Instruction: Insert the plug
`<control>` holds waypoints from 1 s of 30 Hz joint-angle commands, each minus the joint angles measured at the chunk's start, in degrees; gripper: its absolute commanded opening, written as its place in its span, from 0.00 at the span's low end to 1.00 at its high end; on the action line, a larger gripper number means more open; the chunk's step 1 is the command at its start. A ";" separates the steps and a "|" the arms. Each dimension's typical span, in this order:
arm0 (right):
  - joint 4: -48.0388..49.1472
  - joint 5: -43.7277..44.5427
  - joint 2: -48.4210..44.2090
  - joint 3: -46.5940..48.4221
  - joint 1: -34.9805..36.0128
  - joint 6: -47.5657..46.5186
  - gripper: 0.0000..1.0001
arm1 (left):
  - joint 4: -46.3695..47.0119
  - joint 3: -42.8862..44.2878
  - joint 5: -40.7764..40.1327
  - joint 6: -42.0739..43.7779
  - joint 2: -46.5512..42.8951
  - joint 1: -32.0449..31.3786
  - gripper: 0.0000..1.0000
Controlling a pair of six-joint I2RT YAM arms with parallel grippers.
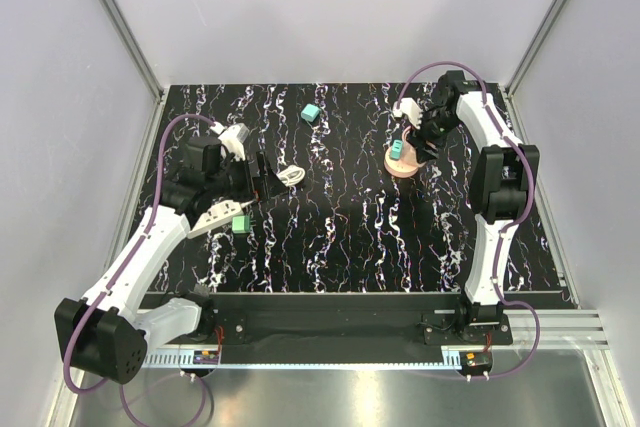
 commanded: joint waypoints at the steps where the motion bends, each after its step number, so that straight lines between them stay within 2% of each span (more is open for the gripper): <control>1: 0.46 3.57 0.60 -0.94 -0.68 0.26 0.00 | 3.00 -0.17 1.56 0.24 -0.03 0.34 0.99; 12: 0.64 1.90 -0.10 2.84 -0.68 0.62 0.00 | 2.91 -0.26 1.65 0.24 -0.03 0.34 0.99; 30: 3.80 5.59 4.38 -1.73 1.52 1.14 0.00 | 2.91 -0.26 1.91 0.24 0.14 0.43 0.99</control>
